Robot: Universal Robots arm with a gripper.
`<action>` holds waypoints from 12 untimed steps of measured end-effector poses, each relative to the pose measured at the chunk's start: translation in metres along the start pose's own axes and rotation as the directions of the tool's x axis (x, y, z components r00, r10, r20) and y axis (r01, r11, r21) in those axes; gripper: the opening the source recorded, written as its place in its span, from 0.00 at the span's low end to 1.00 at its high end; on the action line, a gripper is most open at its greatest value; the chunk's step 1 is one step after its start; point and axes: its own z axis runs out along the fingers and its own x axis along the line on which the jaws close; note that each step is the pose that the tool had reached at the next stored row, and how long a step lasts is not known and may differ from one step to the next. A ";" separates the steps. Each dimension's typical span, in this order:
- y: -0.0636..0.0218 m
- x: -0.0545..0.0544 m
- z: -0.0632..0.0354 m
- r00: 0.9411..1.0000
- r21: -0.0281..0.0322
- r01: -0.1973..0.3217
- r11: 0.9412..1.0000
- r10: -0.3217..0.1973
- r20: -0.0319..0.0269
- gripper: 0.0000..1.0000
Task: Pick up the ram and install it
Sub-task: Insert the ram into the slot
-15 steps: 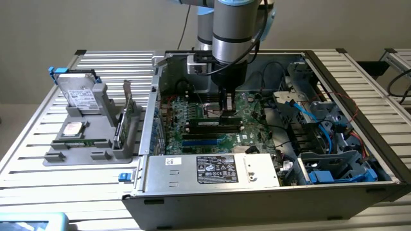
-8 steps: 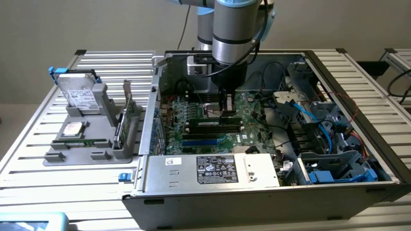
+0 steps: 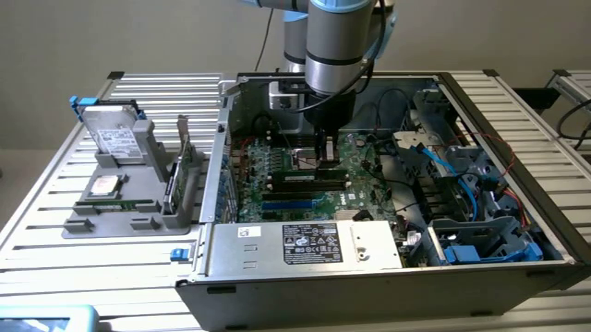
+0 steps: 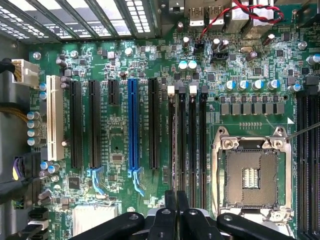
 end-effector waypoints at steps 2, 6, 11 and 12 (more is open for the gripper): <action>0.0000 0.000 0.0002 1.000 0.000 0.000 1.000 0.000 -0.005 0.12; 0.0000 0.000 0.0005 1.000 0.000 0.001 1.000 -0.001 -0.015 0.12; 0.0001 0.000 0.0014 1.000 0.001 0.003 1.000 -0.003 -0.015 0.12; 0.0001 0.000 0.0016 1.000 0.001 0.003 1.000 -0.003 -0.015 0.12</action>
